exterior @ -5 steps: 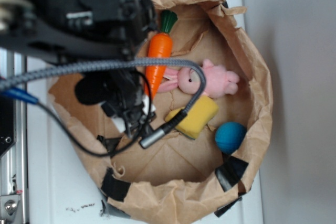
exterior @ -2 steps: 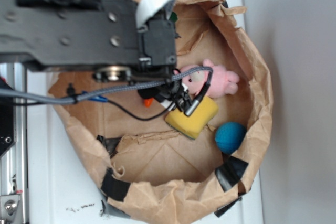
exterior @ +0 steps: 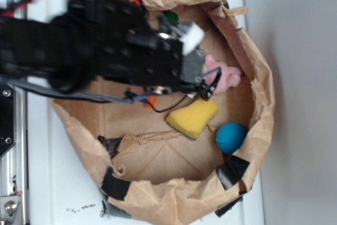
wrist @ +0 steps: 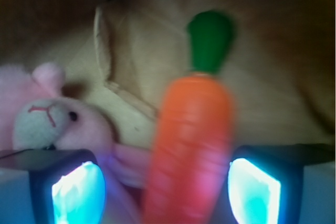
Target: Grab the carrot.
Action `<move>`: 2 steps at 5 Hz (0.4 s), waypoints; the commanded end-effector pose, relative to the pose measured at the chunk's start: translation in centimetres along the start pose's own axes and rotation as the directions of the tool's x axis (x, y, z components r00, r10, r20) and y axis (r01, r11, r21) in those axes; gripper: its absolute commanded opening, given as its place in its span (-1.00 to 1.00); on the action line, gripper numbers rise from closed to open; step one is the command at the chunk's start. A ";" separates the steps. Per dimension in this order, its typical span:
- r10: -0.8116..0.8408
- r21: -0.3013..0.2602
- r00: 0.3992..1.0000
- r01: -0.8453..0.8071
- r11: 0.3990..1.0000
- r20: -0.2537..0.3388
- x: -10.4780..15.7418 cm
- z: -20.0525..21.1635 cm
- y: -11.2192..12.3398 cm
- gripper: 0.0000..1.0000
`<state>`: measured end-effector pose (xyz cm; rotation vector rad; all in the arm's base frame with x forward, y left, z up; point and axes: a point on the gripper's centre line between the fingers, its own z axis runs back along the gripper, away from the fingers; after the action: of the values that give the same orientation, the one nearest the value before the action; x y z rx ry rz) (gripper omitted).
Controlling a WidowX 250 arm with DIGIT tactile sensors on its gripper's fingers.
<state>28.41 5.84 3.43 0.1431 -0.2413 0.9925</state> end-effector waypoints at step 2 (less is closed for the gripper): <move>0.030 -0.065 0.998 -0.033 0.997 -0.047 2.4 1.4 -1.9 -1.00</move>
<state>30.72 5.31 3.31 0.0859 -0.1575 1.0103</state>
